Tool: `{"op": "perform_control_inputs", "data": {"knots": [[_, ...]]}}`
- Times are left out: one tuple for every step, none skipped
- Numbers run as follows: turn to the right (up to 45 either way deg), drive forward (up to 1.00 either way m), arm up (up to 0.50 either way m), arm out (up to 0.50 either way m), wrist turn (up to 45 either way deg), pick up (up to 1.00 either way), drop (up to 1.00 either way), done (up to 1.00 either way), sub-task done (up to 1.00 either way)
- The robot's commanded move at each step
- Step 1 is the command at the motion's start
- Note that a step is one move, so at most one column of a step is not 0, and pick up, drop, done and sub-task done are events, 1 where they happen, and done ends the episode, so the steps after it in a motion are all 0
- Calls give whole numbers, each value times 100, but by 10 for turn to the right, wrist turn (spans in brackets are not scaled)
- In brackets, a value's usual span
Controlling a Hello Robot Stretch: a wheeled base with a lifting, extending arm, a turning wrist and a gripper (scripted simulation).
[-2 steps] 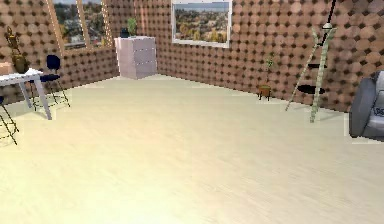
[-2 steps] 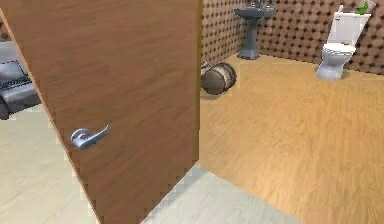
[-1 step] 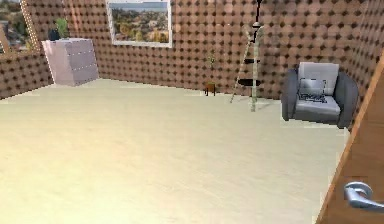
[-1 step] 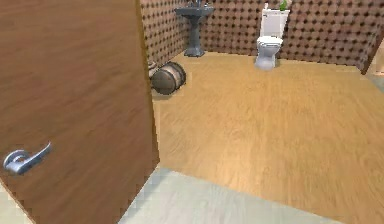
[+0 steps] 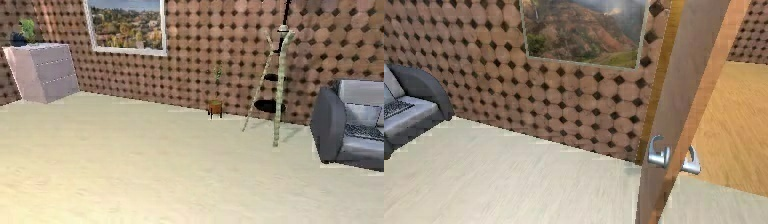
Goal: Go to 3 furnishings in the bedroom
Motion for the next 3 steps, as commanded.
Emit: {"op": "perform_control_inputs", "data": {"knots": [[0,5,0,0,0,0,0,0,0],[330,0,0,0,0,0,0,0,0],[0,100,0,0,0,0,0,0,0]]}}
